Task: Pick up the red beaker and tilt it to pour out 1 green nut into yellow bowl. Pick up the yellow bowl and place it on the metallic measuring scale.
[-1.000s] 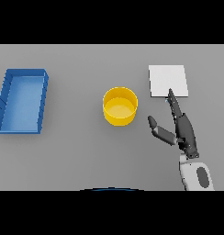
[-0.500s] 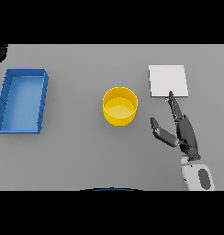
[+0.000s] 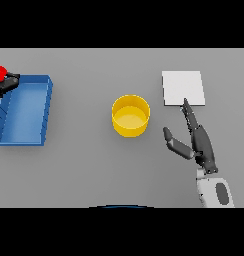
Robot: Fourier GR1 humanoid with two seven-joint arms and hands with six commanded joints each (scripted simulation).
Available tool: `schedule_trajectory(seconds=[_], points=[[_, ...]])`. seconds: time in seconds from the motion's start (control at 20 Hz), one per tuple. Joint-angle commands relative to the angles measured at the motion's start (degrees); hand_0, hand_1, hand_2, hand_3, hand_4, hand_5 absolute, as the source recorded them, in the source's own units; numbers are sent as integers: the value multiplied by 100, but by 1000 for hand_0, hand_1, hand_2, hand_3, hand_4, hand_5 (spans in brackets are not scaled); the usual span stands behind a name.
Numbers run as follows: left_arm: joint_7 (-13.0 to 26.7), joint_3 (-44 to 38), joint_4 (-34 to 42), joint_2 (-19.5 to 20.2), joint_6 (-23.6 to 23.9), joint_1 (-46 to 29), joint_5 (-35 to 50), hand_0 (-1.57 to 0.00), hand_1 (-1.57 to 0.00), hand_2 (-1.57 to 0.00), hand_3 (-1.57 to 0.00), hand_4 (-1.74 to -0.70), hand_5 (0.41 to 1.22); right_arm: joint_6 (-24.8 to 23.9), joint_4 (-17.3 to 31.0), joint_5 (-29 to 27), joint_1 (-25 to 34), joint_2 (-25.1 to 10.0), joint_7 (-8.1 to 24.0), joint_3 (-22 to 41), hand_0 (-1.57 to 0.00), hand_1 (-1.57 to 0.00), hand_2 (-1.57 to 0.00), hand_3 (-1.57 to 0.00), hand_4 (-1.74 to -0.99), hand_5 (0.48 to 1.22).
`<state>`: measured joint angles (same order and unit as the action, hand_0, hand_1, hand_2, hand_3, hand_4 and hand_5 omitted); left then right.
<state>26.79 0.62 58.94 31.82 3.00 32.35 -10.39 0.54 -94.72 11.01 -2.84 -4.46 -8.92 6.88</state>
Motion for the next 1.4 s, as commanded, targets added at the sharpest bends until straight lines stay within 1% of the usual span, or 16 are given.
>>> schedule_trajectory(seconds=[0.0, 0.05, 0.15, 0.25, 0.4, 0.55, 0.6, 0.65, 0.7, 0.8, 0.85, 1.0, 1.1, 1.2, 1.25, 1.35], points=[[11, 1, 216, 50, -284, -110, 175, -1175, -1075, -1021, -1055, -1232, 737, -20, -7, 40, 4, 6, 38, 20, 1, 1, 1, 1, -1151, 670], [45, -15, 396, 26, -496, -215, 379, -940, -860, -817, -843, -1126, 705, -39, -99, 45, -16, -22, 30, 6, 1, 1, 1, 1, -1149, 670], [204, -17, 520, 115, -859, -269, 577, -601, -550, -522, -539, -976, 664, -16, -90, 8, -41, -10, 13, 5, 1, 1, 1, 1, -1153, 670], [327, 143, 595, 219, -1040, -332, 459, -384, -351, -334, -345, -875, 644, -15, -37, -19, -32, -31, 47, -36, 1, 1, 1, 1, -1155, 669], [374, 329, 419, 266, -1054, -284, 174, -196, -179, -170, -176, -813, 627, -114, 80, 147, 37, -43, -5, -14, 1, 1, 1, 1, -1157, 665], [254, 386, 440, 203, -876, -234, 48, -100, -91, -87, -90, -783, 631, -164, 22, 263, 29, -4, 21, 64, 1, 1, 1, 1, -1154, 657], [155, 387, 415, 157, -827, -220, 45, -80, -73, -69, -72, -776, 631, -191, 9, 308, 23, -7, 142, 70, 1, 1, 1, 1, -1144, 644], [41, 327, 476, 170, -776, -249, 90, -64, -58, -55, -57, -778, 633, -296, -50, 538, 42, -55, 392, 123, 1, 1, 1, 1, -1131, 631], [-65, 275, 495, 166, -761, -250, 147, -51, -46, -44, -45, -779, 635, -237, -49, 625, 133, -107, 440, 192, 1, 1, 1, 1, -1115, 638], [-199, 192, 548, 85, -686, -258, 261, -32, -29, -28, -29, -786, 652, 114, -51, 722, 359, -406, 327, 332, 1, 1, 1, 1, -1080, 662], [-177, 195, 603, 43, -659, -273, 282, -25, -23, -22, -23, -793, 657, 282, 14, 833, 573, -597, 410, 392, 1, 1, 1, 1, -1088, 665], [-178, 208, 787, 15, -678, -422, 345, -13, -11, -11, -11, -800, 673, 531, 194, 1677, 957, -1138, 570, 808, 1, 1, 1, 1, -1128, 637], [-150, 208, 780, -41, -679, -405, 376, -8, -7, -7, -7, -806, 683, 645, 375, 2191, 1367, -1413, 446, 1097, 1, 1, 1, 1, -1137, 626], [-59, 199, 799, -46, -657, -395, 374, -5, -4, -4, -4, -809, 688, 956, 593, 2555, 1880, -1634, 496, 1378, 1, 1, 1, 1, -1150, 630], [-89, 188, 843, -44, -666, -436, 402, -3, -3, -3, -3, -811, 688, 1095, 594, 2683, 2038, -1723, 344, 1538, 1, 1, 1, 1, -1152, 632], [-71, 173, 728, -8, -701, -411, 382, -2, -2, -1, -2, -811, 689, 1246, 914, 3007, 2384, -1815, 146, 1849, 1, 1, 1, 1, -1162, 637]])
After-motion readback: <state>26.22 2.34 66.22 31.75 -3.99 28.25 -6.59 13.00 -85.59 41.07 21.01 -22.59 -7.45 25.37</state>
